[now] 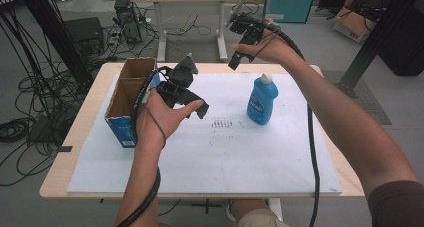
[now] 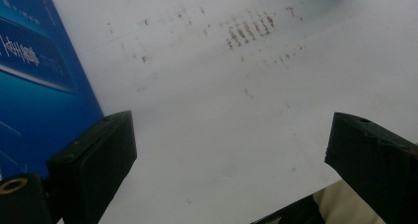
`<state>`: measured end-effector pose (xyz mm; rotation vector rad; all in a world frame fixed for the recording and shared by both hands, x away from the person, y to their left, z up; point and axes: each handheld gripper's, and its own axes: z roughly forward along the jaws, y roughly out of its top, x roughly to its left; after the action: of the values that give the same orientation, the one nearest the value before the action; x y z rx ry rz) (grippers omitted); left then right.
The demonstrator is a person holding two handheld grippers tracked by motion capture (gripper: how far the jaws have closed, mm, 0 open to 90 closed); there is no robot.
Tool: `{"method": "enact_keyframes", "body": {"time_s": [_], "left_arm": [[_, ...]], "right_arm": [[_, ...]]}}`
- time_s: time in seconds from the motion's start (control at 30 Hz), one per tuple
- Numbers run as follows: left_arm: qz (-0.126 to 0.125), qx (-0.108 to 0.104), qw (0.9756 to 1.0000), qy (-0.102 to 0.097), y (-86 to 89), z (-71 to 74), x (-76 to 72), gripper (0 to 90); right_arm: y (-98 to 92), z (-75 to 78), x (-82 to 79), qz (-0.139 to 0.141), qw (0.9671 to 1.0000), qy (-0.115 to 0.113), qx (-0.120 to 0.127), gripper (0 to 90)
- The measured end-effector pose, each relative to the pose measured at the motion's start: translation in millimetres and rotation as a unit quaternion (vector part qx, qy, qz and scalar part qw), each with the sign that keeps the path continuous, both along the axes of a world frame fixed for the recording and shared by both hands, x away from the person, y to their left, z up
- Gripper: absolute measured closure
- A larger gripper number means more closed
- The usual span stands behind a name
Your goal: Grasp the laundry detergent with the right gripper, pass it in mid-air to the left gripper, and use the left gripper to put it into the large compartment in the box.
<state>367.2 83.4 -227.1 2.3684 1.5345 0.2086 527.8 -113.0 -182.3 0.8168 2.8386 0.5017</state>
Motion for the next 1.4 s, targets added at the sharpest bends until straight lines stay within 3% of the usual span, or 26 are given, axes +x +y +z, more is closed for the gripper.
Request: {"method": "enact_keyframes", "body": {"time_s": [0.4, 0.77, 0.83, 0.87, 0.97, 1.1, 1.17, 1.4], "left_arm": [[-0.006, -0.003, 1.0000, -0.003, 2.3, -0.5, -4.8, 5.4], [-0.018, 0.000, 0.9998, -0.001, -2.6, -4.0, -7.2, 5.3], [-0.018, 0.000, 0.9998, -0.002, -2.8, -4.2, -7.5, 5.3], [-0.019, 0.000, 0.9998, -0.002, -2.9, -4.4, -7.6, 5.3], [-0.019, 0.000, 0.9998, -0.001, -4.6, -5.3, -7.7, 5.3], [-0.021, 0.001, 0.9998, 0.000, -7.5, -6.6, -6.9, 5.3], [-0.022, 0.001, 0.9998, 0.001, -9.0, -8.2, -6.4, 5.3], [-0.022, 0.005, 0.9997, 0.007, -11.0, -12.9, -4.5, 5.3]], "right_arm": [[-37.1, 8.4, -17.6, -0.020, 0.9996, -0.012, 0.015, 5.1], [-104.1, -0.5, -49.1, -0.055, 0.9967, -0.038, 0.047, 4.2], [-108.0, -1.6, -50.8, -0.057, 0.9964, -0.040, 0.050, 4.2], [-118.9, -5.3, -56.1, -0.062, 0.9956, -0.042, 0.057, 4.1], [-128.1, -9.1, -60.6, -0.066, 0.9952, -0.045, 0.057, 3.9], [-147.5, -22.7, -71.4, -0.077, 0.9921, -0.059, 0.080, 3.7], [-150.0, -25.3, -72.7, -0.078, 0.9916, -0.061, 0.083, 3.7], [-166.3, -57.3, -84.7, -0.090, 0.9880, -0.077, 0.100, 3.3]]}}
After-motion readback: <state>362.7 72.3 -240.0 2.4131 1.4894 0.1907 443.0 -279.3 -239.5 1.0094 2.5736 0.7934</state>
